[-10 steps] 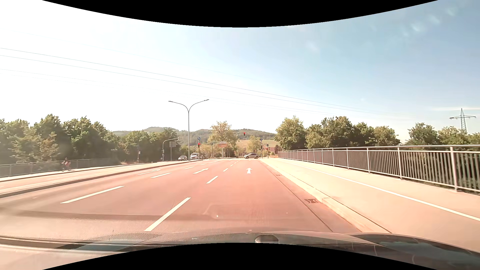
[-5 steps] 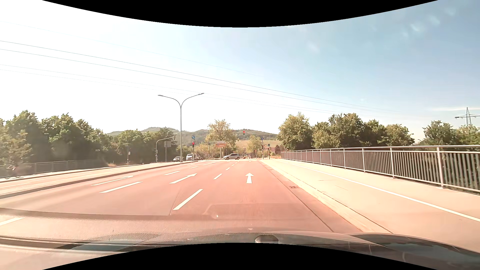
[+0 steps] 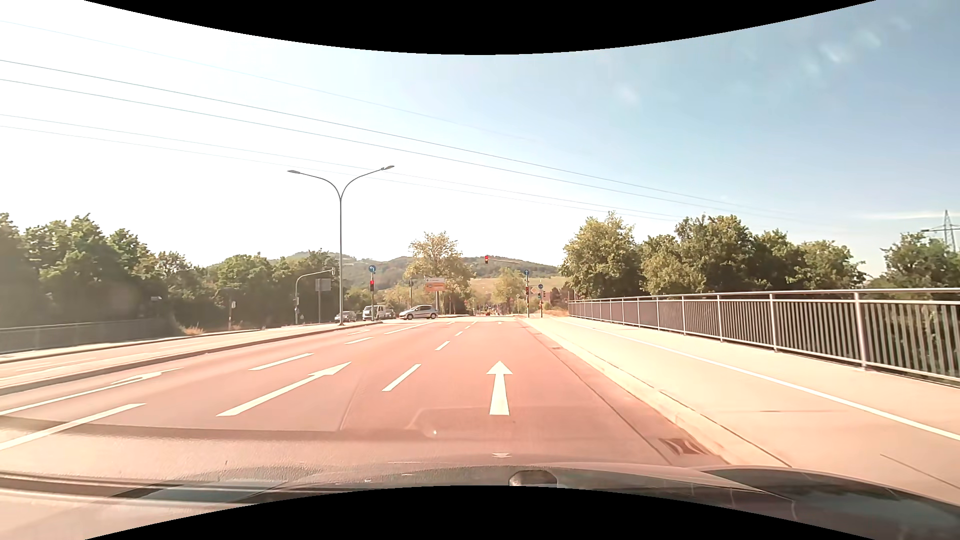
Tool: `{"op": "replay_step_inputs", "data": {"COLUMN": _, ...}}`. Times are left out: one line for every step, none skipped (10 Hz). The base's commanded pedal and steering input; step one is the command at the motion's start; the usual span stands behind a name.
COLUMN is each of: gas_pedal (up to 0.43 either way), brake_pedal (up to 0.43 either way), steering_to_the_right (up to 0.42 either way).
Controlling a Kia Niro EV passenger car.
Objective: Follow the waypoints while adhering to traffic rules and regulations
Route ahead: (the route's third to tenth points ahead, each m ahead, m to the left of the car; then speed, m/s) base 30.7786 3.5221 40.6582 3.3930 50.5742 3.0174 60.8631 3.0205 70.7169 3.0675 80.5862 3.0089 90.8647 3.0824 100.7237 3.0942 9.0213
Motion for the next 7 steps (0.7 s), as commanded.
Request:
{"op": "replay_step_inputs", "data": {"gas_pedal": 0.13, "brake_pedal": 0.0, "steering_to_the_right": 0.001}}
{"op": "replay_step_inputs", "data": {"gas_pedal": 0.13, "brake_pedal": 0.0, "steering_to_the_right": 0.001}}
{"op": "replay_step_inputs", "data": {"gas_pedal": 0.13, "brake_pedal": 0.0, "steering_to_the_right": 0.001}}
{"op": "replay_step_inputs", "data": {"gas_pedal": 0.138, "brake_pedal": 0.0, "steering_to_the_right": 0.001}}
{"op": "replay_step_inputs", "data": {"gas_pedal": 0.189, "brake_pedal": 0.0, "steering_to_the_right": 0.001}}
{"op": "replay_step_inputs", "data": {"gas_pedal": 0.228, "brake_pedal": 0.0, "steering_to_the_right": 0.001}}
{"op": "replay_step_inputs", "data": {"gas_pedal": 0.24, "brake_pedal": 0.0, "steering_to_the_right": 0.001}}
